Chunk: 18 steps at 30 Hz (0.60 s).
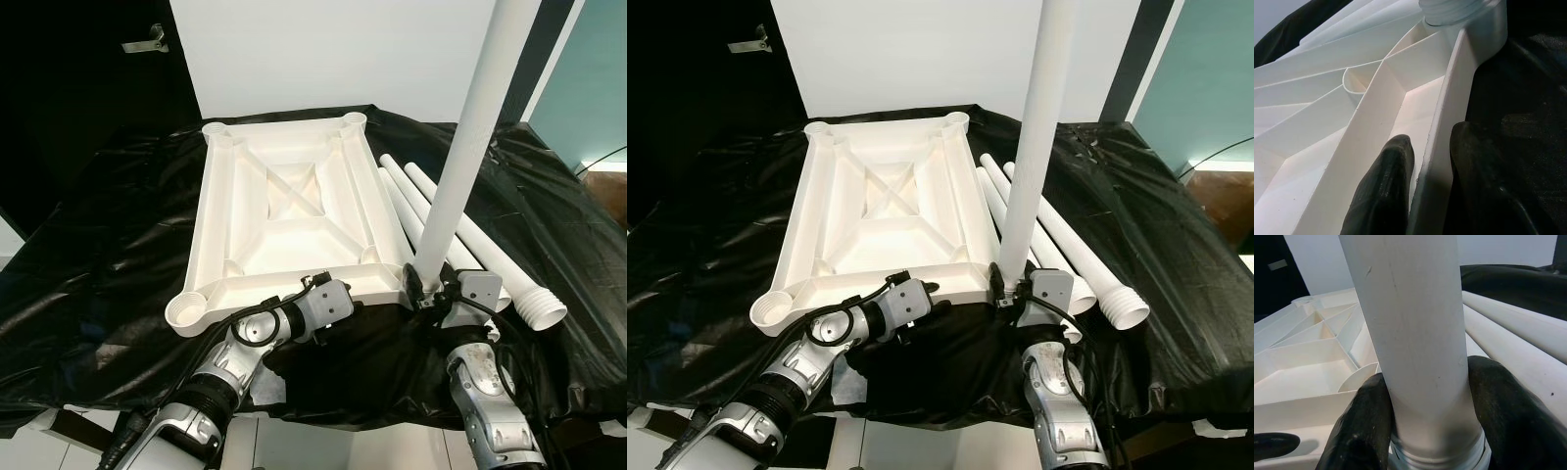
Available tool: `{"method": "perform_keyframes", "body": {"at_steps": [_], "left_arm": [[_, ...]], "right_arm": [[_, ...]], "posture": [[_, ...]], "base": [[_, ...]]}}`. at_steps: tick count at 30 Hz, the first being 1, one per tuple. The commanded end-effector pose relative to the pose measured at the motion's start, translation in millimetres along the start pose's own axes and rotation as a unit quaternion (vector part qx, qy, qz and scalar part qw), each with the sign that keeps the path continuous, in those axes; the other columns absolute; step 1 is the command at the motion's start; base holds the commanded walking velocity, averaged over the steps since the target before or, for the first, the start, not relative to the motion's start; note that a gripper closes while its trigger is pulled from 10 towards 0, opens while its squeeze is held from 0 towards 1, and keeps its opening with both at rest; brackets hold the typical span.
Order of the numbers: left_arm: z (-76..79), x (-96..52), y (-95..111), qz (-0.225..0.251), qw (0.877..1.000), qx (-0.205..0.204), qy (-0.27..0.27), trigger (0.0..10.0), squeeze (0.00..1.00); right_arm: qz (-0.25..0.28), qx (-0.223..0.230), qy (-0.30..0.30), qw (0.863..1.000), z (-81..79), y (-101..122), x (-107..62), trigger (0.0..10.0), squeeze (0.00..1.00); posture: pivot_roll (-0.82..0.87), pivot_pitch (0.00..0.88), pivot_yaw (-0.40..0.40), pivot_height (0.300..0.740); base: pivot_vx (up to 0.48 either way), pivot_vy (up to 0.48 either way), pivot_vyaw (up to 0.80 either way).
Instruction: Building children table
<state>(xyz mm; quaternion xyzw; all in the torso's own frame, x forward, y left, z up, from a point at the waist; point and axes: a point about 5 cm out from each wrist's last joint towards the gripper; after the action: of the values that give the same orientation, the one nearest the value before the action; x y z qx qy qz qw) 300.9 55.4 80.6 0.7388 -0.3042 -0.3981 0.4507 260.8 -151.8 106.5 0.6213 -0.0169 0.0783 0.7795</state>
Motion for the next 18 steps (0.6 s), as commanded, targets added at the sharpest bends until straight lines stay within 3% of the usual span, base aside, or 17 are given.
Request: {"method": "perform_keyframes", "body": {"at_steps": [1,8,9,13,14,18], "left_arm": [[15.6,-3.5,-32.2,-0.072,0.997,-0.027,-0.016,10.0,0.00],[16.0,-3.5,-32.5,-0.072,0.997,-0.026,-0.019,10.0,0.00],[16.0,-3.3,-32.3,-0.072,0.997,-0.027,-0.019,10.0,0.00],[16.6,-1.9,-31.6,-0.071,0.997,-0.027,-0.021,10.0,0.00],[16.5,-1.2,-31.1,-0.070,0.997,-0.027,-0.021,10.0,0.00],[16.1,-0.8,-30.8,-0.069,0.997,-0.028,-0.020,10.0,0.00]], "right_arm": [[-0.034,0.001,0.013,0.999,0.9,-11.9,-4.7,10.0,0.00],[-0.028,-0.034,0.071,0.997,15.4,-10.6,-3.8,10.0,0.00],[-0.025,-0.032,0.089,0.995,17.6,-9.2,-3.1,10.0,1.00],[-0.019,-0.039,0.113,0.993,21.3,-6.9,0.0,10.0,1.00],[-0.014,-0.048,0.128,0.991,22.3,-5.0,2.1,10.0,0.00],[0.001,-0.070,0.177,0.982,26.6,0.2,4.8,10.0,0.00]], "posture": [[-0.05,0.020,0.003,0.740],[-0.06,0.022,0.004,0.740],[-0.06,0.021,0.005,0.740],[-0.07,0.018,0.005,0.740],[-0.06,0.019,0.002,0.740],[-0.06,0.020,0.001,0.740]], "base": [[0.000,0.000,0.00],[0.000,0.000,0.00],[0.000,0.000,0.00],[0.000,0.000,0.00],[0.000,0.000,0.00],[0.000,0.000,0.00]]}}
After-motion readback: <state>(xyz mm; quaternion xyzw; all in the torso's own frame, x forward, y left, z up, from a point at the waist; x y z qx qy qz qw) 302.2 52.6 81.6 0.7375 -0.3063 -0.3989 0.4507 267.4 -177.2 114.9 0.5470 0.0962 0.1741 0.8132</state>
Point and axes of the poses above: a point about 5 cm out from each wrist's last joint towards the gripper, its own x axis pointing out of the wrist towards the gripper, its own y axis along the axis of the wrist's last joint, z = x × y, and after that the axes turned 13 degrees about -x, right-handed
